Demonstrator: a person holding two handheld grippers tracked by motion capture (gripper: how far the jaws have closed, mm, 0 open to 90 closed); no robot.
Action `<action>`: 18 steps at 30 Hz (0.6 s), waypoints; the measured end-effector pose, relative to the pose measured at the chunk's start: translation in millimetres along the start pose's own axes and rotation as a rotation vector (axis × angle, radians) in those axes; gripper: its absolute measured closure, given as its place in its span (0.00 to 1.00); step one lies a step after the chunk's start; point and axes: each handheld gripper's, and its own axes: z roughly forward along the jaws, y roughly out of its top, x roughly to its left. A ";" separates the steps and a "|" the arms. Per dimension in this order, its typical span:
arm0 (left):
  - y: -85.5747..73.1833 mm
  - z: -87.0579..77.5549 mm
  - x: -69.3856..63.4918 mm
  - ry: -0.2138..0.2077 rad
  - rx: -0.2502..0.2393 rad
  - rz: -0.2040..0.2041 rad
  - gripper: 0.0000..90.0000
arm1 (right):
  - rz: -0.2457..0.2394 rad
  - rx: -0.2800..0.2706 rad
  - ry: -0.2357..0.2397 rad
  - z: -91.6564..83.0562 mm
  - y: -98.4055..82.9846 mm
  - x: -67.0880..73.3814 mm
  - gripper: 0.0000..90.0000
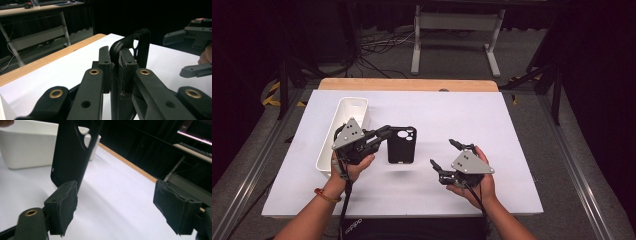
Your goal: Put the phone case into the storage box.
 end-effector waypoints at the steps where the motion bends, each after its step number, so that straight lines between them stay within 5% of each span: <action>1: 0.5 -0.5 0.1 0.001 -0.002 0.003 0.92 | 0.002 0.001 -0.003 -2.9 -3.3 -1.3 0.22; 9: 5.0 -6.8 3.5 0.013 -0.019 0.001 0.92 | 0.017 0.010 -0.038 -16.6 -27.0 -9.4 0.18; 18: 10.2 -14.7 9.3 0.026 -0.038 -0.001 0.92 | 0.006 -0.008 -0.039 -22.1 -31.1 -12.3 0.18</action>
